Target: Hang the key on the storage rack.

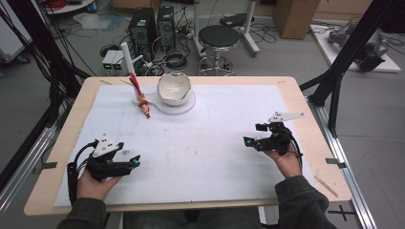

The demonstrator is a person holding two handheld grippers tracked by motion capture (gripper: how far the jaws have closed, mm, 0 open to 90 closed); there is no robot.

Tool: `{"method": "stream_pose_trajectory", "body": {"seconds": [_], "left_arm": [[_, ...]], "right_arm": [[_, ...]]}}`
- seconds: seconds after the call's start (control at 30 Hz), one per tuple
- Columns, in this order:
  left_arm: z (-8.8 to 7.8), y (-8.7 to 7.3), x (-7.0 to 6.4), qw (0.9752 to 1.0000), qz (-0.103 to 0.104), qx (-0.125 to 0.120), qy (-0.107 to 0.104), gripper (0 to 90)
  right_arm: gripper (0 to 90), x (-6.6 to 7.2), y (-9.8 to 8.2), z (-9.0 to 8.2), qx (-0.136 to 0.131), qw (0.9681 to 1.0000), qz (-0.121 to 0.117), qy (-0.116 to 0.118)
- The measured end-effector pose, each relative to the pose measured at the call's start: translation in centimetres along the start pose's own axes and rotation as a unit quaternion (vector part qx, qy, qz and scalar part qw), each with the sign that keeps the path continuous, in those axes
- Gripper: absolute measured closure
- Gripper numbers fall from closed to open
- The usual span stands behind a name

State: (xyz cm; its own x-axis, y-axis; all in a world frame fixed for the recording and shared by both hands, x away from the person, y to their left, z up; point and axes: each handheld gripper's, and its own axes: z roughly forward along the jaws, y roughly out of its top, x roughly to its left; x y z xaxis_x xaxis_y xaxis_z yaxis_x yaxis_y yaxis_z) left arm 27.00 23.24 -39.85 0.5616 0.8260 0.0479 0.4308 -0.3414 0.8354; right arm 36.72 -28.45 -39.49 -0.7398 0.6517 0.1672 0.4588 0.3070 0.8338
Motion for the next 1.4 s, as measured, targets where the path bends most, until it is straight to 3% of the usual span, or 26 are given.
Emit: {"method": "stream_pose_trajectory", "body": {"seconds": [0.53,1.4], "left_arm": [[0.1,-0.2,0.1,1.0000,-0.001,0.002,-0.003,25.2],[0.1,-0.5,0.1,1.0000,-0.002,0.008,-0.005,25.2]], "right_arm": [[12.6,0.0,-1.4,-1.3,-0.006,0.9999,0.010,-0.007],[12.6,0.7,-3.5,-3.1,-0.011,0.9999,0.002,-0.012]]}}
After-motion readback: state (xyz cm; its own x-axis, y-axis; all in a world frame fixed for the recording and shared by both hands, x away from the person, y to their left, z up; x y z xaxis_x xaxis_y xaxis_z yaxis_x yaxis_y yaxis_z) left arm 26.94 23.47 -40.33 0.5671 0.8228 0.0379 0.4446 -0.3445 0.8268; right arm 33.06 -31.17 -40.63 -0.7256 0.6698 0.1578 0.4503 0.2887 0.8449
